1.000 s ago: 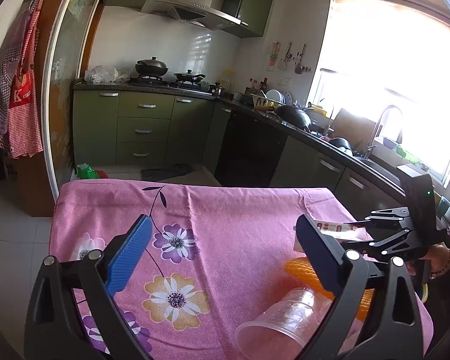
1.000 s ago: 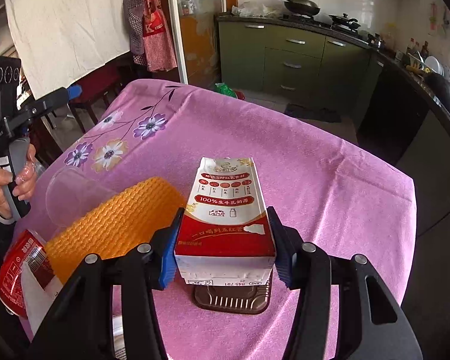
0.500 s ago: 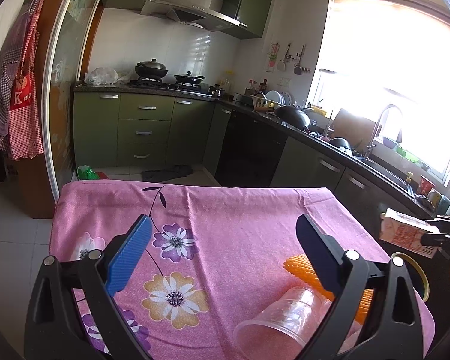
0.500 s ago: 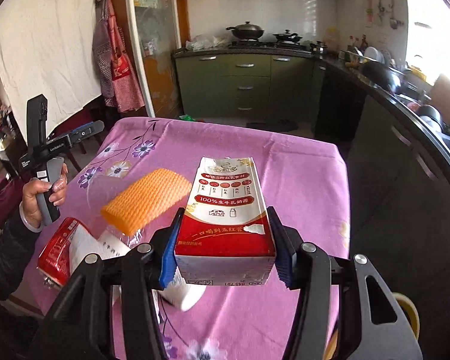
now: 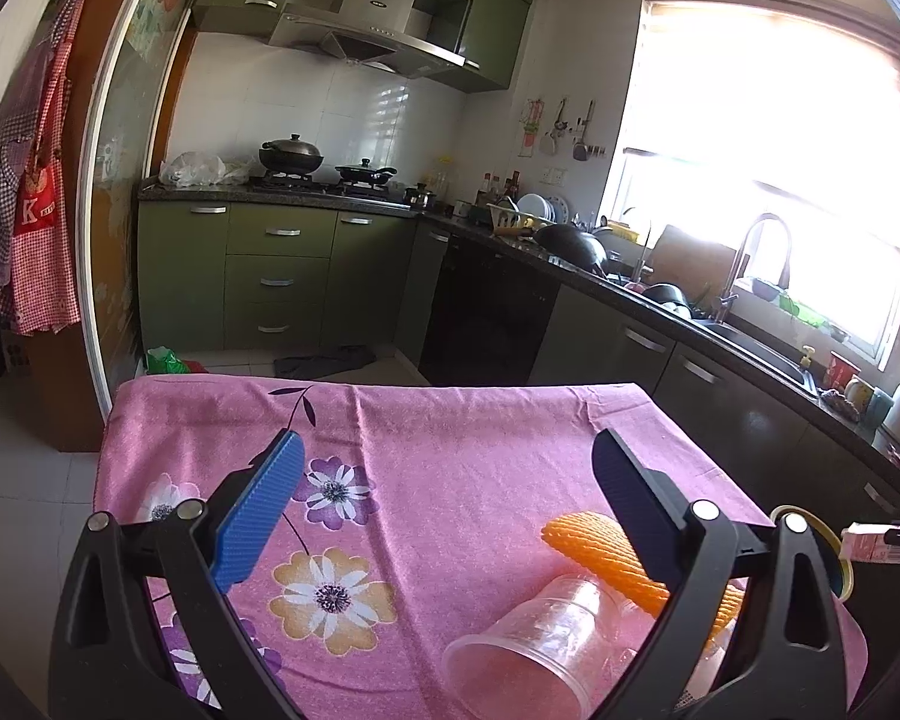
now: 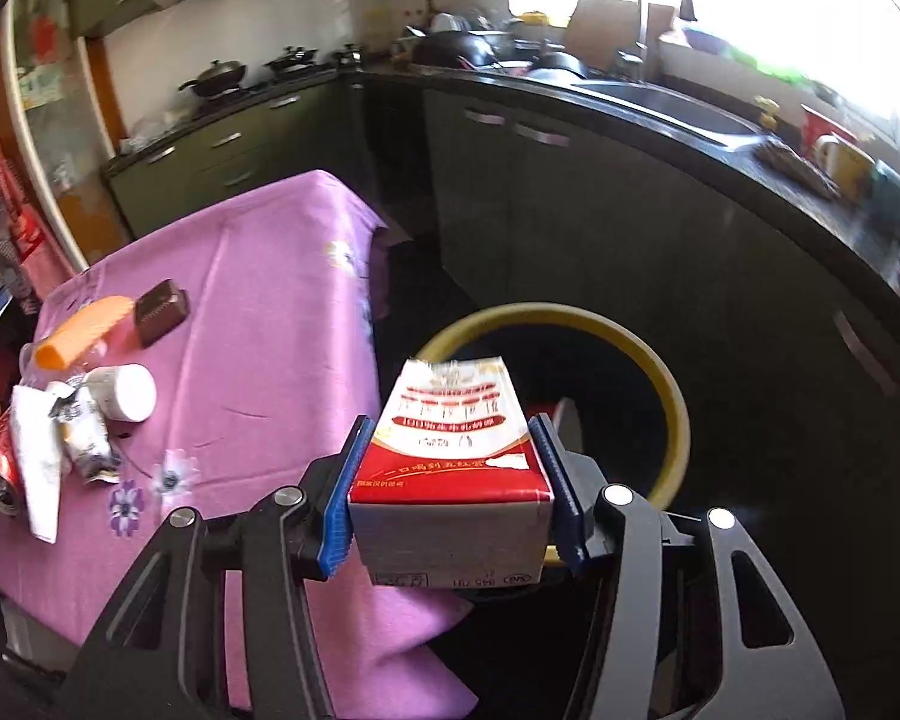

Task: Collect trash
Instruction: 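Lift the milk carton with the right gripper and drop it into the bin, then move the left gripper to the clear plastic cup and close on it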

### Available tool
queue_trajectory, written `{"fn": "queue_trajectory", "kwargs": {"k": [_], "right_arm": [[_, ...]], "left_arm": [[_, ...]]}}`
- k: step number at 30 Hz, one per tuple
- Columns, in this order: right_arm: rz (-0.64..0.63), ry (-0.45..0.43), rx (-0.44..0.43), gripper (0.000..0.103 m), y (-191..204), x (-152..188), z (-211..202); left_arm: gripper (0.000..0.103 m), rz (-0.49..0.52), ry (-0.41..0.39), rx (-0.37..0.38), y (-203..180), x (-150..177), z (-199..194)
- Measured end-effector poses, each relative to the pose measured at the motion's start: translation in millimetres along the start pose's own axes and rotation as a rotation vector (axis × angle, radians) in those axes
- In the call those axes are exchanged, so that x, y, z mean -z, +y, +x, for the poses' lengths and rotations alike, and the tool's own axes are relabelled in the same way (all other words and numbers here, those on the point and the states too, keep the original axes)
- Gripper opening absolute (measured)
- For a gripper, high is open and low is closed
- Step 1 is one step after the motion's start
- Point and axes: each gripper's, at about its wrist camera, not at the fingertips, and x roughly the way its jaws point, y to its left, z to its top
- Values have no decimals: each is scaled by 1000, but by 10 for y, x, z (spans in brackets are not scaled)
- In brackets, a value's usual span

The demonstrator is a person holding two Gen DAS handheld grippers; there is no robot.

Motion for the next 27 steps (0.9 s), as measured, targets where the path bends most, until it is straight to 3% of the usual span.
{"fn": "queue_trajectory", "kwargs": {"k": [5,11,12,13,15,27], "right_arm": [[114,52,113,52,-537,54,353],[161,76,236,53,-811,-96,763],[160,78,247,56,-838,-113,804],[163,69,259,68,-858,-121,814],[162,41,275,75,-808,-191,825],[94,-98,112,77,-163,-56,116]], "left_arm": [[93,17,-6,5,-73,30,-55],[94,20,-4,9,-90,59,-57],[94,19,-3,8,-95,61,-56],[94,18,-1,9,-90,62,-55],[94,18,4,15,-86,60,-50],[95,119,77,80,-295,73,-100]]}}
